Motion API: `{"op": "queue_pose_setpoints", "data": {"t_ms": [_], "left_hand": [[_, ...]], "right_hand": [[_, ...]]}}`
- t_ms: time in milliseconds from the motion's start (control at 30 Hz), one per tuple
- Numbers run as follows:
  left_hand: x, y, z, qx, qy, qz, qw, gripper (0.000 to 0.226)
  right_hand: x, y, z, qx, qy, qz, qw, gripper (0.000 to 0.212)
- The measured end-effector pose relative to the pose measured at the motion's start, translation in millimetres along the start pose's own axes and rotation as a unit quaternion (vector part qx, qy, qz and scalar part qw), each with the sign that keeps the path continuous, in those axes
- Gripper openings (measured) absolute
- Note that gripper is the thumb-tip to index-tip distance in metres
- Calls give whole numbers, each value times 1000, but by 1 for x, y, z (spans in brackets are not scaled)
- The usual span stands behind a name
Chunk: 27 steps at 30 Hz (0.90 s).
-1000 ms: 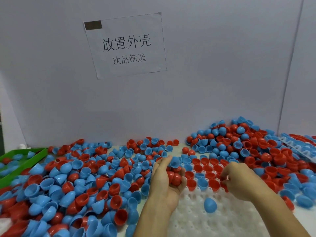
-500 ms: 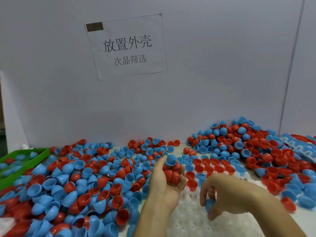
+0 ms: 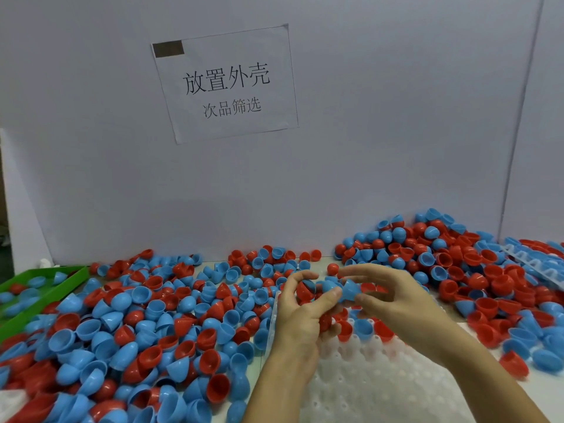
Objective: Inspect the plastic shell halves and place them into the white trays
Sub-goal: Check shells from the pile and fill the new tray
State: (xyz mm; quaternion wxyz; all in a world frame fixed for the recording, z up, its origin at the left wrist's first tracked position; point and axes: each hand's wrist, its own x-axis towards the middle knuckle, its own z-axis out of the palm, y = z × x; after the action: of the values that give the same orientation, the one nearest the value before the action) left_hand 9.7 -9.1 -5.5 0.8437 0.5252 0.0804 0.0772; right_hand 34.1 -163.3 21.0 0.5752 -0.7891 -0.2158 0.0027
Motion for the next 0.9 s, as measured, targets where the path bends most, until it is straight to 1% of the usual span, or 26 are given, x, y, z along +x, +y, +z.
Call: {"op": "queue_pose_setpoints", "data": {"t_ms": [100,167,267,333,367,400,467,533,600,700,833,900], "left_hand": [[-1,0,0,11,-19,26,999,39],[-3,1,0,28,-26,33,999,37],[-4,0,0,68,-47,45,996,30],[-2,0,0,68,-43,39,996,19],[-1,1,0,47,-36,26,998,12],[1,3,0,13,-34,11,999,11],[3,4,-1,-52,-37,-15,998,19],[3,6,-2,-99,-40,-37,994,25],[3,7,-2,-148,-49,-61,986,28],[1,10,-3,-185,-62,-86,977,30],[2,7,-3,-178,-90,-113,973,60],[2,7,-2,-177,-91,-101,975,64]], "right_hand": [[1,3,5,6,-15,-8,1000,37],[1,4,9,-15,-17,-20,1000,40],[2,4,20,-89,9,-50,995,47],[3,5,27,-92,31,-58,994,46],[4,7,29,-80,42,-51,995,42],[5,8,31,-64,55,-41,996,36],[8,12,33,-37,93,-12,995,25],[11,15,34,-12,127,23,992,21],[14,17,35,62,141,63,986,17],[17,17,35,191,138,120,964,10],[17,16,39,264,114,168,943,12],[14,12,44,300,86,188,931,15]]}}
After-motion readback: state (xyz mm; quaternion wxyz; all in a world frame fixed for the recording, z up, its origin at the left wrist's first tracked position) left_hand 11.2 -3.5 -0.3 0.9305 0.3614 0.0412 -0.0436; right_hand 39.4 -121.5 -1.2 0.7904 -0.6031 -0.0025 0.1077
